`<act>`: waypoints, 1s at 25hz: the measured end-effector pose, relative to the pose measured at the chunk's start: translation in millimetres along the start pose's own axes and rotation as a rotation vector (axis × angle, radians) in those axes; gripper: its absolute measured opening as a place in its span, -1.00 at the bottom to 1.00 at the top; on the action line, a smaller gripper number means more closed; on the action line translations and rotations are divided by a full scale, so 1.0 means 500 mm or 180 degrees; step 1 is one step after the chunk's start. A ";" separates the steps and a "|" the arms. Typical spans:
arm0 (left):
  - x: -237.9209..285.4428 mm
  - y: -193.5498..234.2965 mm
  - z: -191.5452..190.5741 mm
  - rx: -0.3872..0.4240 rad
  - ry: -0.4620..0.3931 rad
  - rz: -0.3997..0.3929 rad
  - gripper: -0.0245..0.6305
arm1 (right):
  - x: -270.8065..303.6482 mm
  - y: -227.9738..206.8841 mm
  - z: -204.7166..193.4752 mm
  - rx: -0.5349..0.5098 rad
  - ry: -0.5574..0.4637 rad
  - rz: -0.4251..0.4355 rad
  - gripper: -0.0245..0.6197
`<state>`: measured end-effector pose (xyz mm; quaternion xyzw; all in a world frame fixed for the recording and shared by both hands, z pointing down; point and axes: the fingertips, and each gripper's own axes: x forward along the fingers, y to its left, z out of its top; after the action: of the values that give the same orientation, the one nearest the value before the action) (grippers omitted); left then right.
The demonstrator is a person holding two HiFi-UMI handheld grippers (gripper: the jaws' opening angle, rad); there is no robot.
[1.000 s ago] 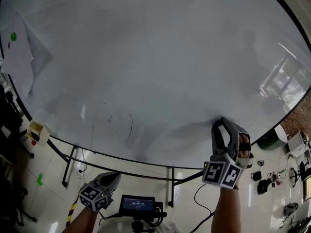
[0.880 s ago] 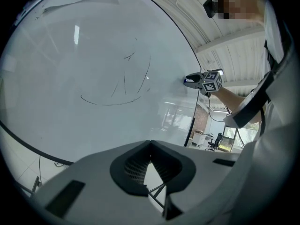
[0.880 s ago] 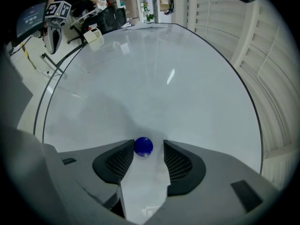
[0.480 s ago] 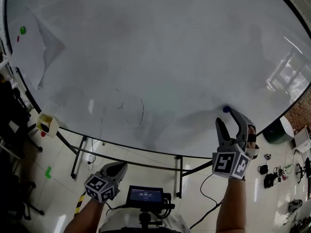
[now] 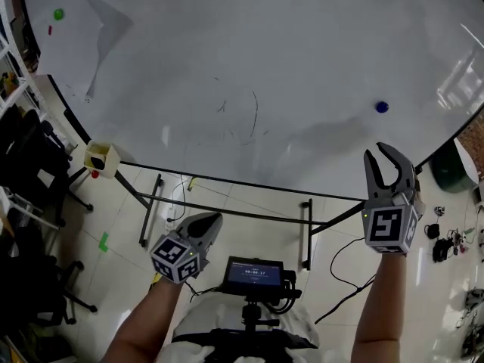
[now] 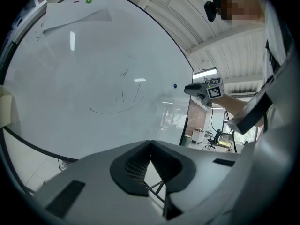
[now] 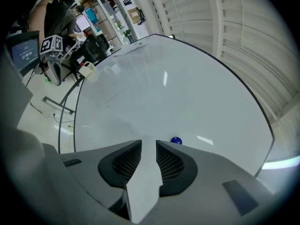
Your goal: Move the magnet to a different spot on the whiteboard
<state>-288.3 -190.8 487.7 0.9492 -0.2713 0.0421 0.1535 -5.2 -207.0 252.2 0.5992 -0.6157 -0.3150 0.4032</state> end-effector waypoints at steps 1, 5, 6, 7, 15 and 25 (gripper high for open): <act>-0.006 -0.006 -0.003 0.0004 0.0011 -0.0024 -0.83 | -0.013 0.007 -0.001 0.0034 0.0010 0.0009 -0.55; -0.026 -0.026 -0.008 0.0049 0.0044 -0.0136 -0.83 | -0.066 0.028 -0.005 0.0265 0.0029 -0.0043 -0.65; -0.029 -0.031 -0.008 0.0059 0.0048 -0.0167 -0.83 | -0.078 0.031 -0.006 0.0325 0.0032 -0.0066 -0.68; -0.031 -0.036 -0.009 0.0067 0.0053 -0.0200 -0.83 | -0.091 0.033 -0.007 0.0381 0.0043 -0.0088 -0.70; -0.027 -0.071 -0.010 0.0102 0.0056 -0.0470 -0.83 | -0.169 0.058 -0.026 0.0632 0.0245 -0.0052 -0.76; -0.023 -0.091 0.024 0.0033 -0.0035 -0.0668 -0.83 | -0.198 0.083 -0.009 0.1001 0.0213 0.0043 -0.81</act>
<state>-274.3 -152.1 462.0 0.9734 -0.1710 0.0220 0.1506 -25.7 -104.7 278.7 0.6609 -0.6477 -0.1919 0.3268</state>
